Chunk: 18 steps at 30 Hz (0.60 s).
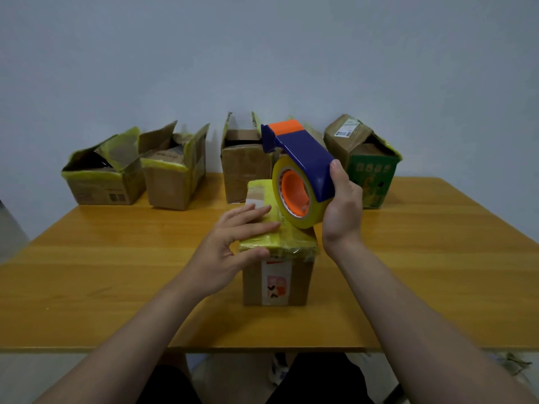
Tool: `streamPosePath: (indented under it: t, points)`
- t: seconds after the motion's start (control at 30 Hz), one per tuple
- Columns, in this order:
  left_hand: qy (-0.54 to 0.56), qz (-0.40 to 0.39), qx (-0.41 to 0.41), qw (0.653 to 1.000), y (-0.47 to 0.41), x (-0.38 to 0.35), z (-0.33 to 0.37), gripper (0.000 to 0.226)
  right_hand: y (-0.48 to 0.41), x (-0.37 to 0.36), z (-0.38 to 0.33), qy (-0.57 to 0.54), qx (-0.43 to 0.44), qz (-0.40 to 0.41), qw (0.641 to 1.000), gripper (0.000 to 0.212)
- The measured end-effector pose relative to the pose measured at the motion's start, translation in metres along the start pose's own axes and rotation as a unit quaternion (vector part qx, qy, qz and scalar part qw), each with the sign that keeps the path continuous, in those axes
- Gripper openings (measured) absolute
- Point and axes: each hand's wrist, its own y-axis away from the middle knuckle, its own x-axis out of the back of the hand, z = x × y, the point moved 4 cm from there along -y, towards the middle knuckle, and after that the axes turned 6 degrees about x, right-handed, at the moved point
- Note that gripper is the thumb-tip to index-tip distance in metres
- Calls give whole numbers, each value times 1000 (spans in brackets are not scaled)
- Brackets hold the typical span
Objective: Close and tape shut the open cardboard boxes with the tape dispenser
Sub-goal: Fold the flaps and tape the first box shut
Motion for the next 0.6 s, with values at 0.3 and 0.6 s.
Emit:
streamPosePath:
  t: [0.3,0.6]
  points:
    - [-66,97,-60,991,8,-12,-7,65,3,4,6,-28,5,2,1000,36]
    - [-118,94,-84,985,-2,1,34,38,-2,6,7,30,-33,-22,999,41]
